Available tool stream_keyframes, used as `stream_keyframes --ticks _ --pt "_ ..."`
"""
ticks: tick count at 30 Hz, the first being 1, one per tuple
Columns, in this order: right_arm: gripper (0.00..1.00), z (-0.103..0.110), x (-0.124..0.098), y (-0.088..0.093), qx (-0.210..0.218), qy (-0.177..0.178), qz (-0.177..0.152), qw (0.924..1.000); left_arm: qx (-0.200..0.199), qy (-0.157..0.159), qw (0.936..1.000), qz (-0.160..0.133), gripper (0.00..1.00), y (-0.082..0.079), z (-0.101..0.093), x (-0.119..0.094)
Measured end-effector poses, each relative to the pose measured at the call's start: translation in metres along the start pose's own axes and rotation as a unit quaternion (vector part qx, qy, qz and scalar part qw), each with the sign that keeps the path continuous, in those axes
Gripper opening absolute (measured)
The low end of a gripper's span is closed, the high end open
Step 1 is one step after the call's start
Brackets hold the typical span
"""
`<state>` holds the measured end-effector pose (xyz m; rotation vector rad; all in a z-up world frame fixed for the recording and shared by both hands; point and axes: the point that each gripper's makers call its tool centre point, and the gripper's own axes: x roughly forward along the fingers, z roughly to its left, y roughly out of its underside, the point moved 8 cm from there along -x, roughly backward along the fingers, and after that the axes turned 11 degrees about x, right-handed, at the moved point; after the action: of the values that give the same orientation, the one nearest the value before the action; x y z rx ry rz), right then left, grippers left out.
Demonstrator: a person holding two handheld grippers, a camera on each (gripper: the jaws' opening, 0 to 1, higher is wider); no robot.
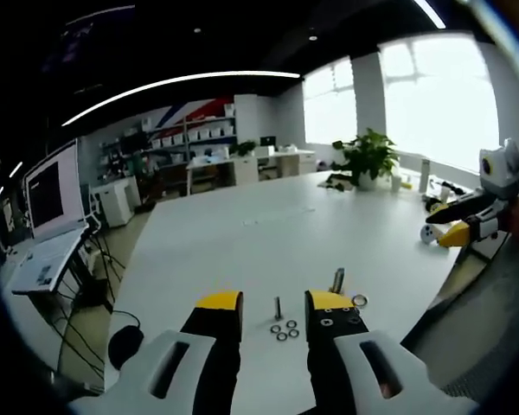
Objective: Place the washer onto the threaded stud by aligning its center hole with the stud, sliding it down to the base, and recovering from edge contact or off-axis alignment until the washer reaches the visible bottom stop.
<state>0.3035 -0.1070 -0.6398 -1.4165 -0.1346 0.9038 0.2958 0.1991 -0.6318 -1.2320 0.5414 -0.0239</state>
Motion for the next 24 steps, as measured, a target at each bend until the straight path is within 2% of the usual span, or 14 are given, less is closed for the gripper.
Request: stream_keyframes --ticks 15,19,22,24 --pt "0.43 0.005 0.001 0.001 -0.004 -0.014 0.003 0.9999 0.008 -0.002 0.9996 0.028 0.28 0.007 -0.001 0.002" --pt "0.43 0.005 0.001 0.003 -0.010 -0.011 0.009 0.9998 -0.015 0.002 0.9995 0.028 0.31 0.008 0.001 0.004" --pt "0.43 0.002 0.001 0.003 -0.005 -0.005 0.010 0.9999 -0.017 0.008 0.9987 0.047 0.32 0.013 0.000 0.007" --pt "0.43 0.002 0.002 0.003 -0.005 -0.007 0.014 0.9999 -0.015 0.012 0.9986 0.050 0.31 0.013 -0.001 0.008"
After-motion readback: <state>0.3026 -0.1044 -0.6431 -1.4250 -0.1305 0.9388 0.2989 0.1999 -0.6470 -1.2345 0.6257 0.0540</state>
